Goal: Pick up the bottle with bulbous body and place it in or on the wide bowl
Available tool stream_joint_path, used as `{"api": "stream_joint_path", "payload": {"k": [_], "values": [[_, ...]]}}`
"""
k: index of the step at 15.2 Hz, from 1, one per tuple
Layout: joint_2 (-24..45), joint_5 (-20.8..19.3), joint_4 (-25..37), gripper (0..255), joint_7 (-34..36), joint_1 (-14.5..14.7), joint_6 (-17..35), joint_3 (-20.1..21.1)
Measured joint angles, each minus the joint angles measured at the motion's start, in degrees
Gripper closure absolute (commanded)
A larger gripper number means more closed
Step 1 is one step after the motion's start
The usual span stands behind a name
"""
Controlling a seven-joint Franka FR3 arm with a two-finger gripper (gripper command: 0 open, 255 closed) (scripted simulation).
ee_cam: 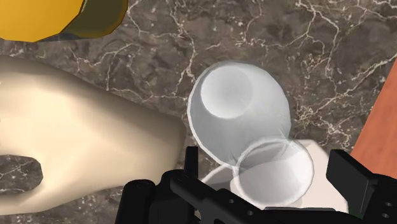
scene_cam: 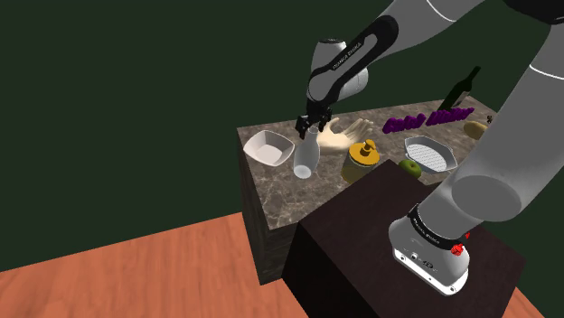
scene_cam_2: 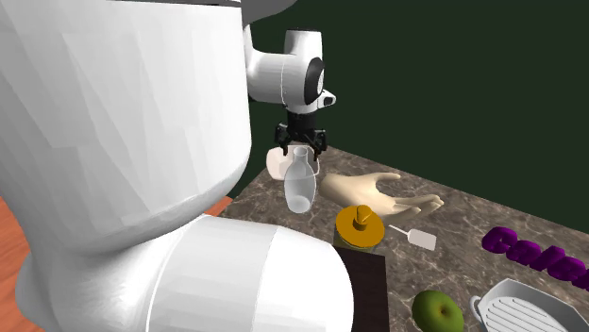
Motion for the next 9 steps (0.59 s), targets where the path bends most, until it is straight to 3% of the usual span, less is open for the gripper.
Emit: {"api": "stream_joint_path", "payload": {"k": [7, 8, 9], "values": [[1.1, 0.11, -0.26, 0, -0.14, -0.06, 1.39, 0.02], [1.1, 0.11, -0.26, 255, -0.14, -0.06, 1.39, 0.02], [1.1, 0.11, -0.26, 255, -0.14, -0.06, 1.39, 0.02]]}}
